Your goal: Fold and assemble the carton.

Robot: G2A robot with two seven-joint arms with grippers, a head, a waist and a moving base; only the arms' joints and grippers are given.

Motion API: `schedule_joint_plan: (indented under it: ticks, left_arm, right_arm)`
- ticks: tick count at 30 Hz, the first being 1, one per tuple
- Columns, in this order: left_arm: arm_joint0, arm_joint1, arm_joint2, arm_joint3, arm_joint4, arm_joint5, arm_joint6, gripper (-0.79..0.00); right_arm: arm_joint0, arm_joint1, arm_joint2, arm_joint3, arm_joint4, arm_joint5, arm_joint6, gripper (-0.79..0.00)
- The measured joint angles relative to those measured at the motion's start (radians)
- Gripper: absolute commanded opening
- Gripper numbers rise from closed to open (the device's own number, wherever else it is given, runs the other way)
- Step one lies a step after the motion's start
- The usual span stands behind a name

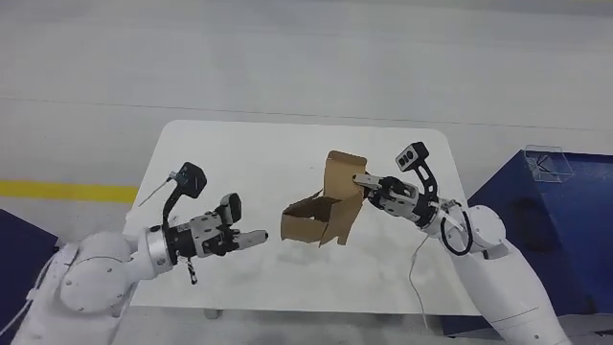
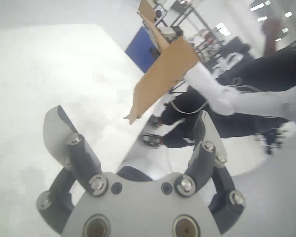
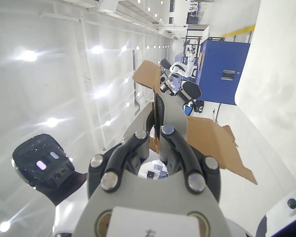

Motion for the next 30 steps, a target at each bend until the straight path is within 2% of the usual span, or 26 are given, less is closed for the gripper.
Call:
schedule_joint_plan:
  ticks: [2,5,8,13,20,25,30]
  left_arm:
    - [0.041,-0.005,0.04,-0.059,0.213,0.018,0.11,0.0]
    - [0.07,-0.013,0.108,-0.082,0.442,0.066,0.233,0.0]
    - [0.056,-0.021,0.171,-0.071,0.546,0.103,0.271,0.0]
    - [0.024,-0.03,0.237,-0.081,0.564,0.093,0.275,0.0]
    - [0.023,-0.034,0.314,-0.138,0.571,0.034,0.242,0.0]
    - [-0.001,-0.041,0.366,-0.144,0.579,0.015,0.218,0.0]
    - [-0.056,-0.053,0.429,-0.125,0.592,0.024,0.198,0.0]
  right_arm:
    - [-0.003,-0.004,-0.006,-0.001,0.0,-0.008,-0.015,-0.785]
    - [-0.001,-0.01,-0.019,0.0,-0.01,-0.016,-0.033,-0.785]
    - [0.004,-0.015,-0.032,0.0,-0.018,-0.019,-0.04,-0.785]
    - [0.012,-0.021,-0.04,0.002,-0.063,-0.026,-0.073,-0.785]
    - [0.006,-0.029,-0.043,-0.004,-0.113,-0.044,-0.138,-0.785]
    - [0.001,-0.035,-0.056,-0.014,-0.111,-0.026,-0.128,-0.785]
    - [0.006,-0.044,-0.091,-0.013,-0.064,0.035,-0.065,-0.785]
